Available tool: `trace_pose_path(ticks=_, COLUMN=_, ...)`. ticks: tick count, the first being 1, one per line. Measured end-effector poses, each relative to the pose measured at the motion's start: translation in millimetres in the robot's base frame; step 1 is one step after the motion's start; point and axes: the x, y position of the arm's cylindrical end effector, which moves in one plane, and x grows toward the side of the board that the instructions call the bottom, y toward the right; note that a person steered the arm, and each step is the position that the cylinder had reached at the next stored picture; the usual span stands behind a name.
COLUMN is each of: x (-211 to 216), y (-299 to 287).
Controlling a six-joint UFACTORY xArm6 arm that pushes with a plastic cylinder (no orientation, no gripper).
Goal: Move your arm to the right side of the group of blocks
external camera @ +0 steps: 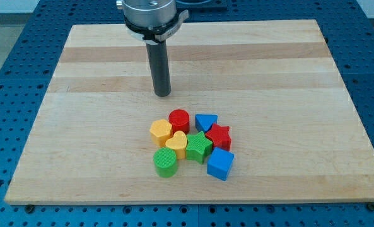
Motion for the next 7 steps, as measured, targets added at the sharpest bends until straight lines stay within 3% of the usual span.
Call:
trace_pose_path(ticks=5, x=-19, y=-2)
trace_pose_path(ticks=7, x=-49, y=86)
